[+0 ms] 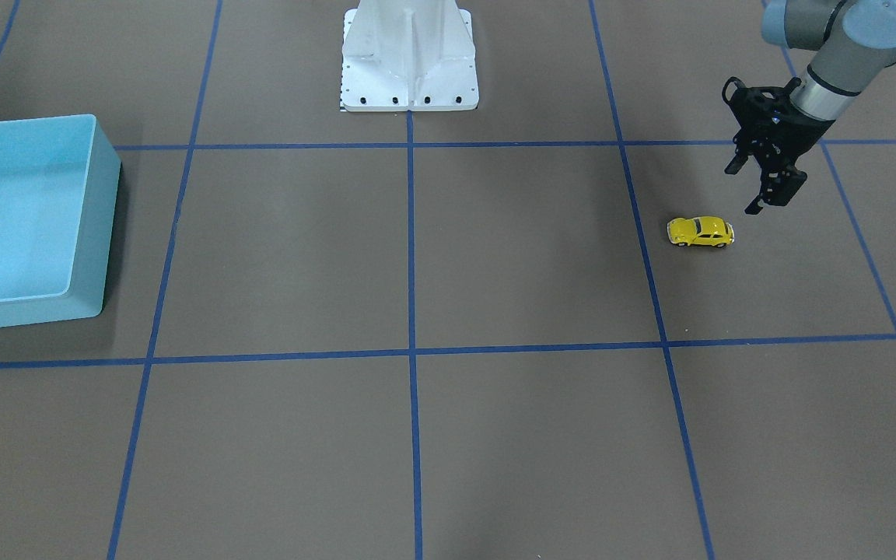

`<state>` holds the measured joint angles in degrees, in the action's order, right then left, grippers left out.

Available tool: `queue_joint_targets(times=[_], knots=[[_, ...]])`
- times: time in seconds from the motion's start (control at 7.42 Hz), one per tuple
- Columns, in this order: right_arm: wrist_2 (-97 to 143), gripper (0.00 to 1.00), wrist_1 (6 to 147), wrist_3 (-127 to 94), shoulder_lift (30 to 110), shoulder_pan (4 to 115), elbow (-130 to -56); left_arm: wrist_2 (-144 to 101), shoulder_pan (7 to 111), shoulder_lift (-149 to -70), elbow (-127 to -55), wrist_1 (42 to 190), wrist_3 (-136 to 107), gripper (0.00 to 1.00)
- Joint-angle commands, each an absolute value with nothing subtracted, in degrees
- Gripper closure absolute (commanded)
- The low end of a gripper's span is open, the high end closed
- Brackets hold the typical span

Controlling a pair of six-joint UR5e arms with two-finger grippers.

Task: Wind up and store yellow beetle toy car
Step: 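Reach the left gripper down over the yellow beetle toy car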

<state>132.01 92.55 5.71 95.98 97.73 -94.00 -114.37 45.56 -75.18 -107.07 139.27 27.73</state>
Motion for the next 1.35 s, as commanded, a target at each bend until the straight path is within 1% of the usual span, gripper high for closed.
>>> queue_joint_targets(times=[0.0,0.4,0.67,0.94,1.21], knots=[[132.0,0.00,92.5,5.7,96.0,97.6,-94.0,-114.9,46.2,-79.5,-105.5,138.3,27.3,0.01],[131.9,0.00,92.5,5.7,96.0,97.6,-94.0,-117.8,44.0,-80.7,-105.1,136.0,27.3,0.01],[131.9,0.00,92.5,5.7,96.0,97.6,-94.0,-119.5,43.9,-80.7,-104.3,135.3,27.4,0.01],[131.9,0.00,92.5,5.7,96.0,97.6,-94.0,-119.4,44.3,-81.2,-103.8,130.5,33.1,0.01],[131.9,0.00,92.5,5.7,96.0,97.7,-94.0,-119.2,44.6,-81.5,-103.7,130.0,33.4,0.01]])
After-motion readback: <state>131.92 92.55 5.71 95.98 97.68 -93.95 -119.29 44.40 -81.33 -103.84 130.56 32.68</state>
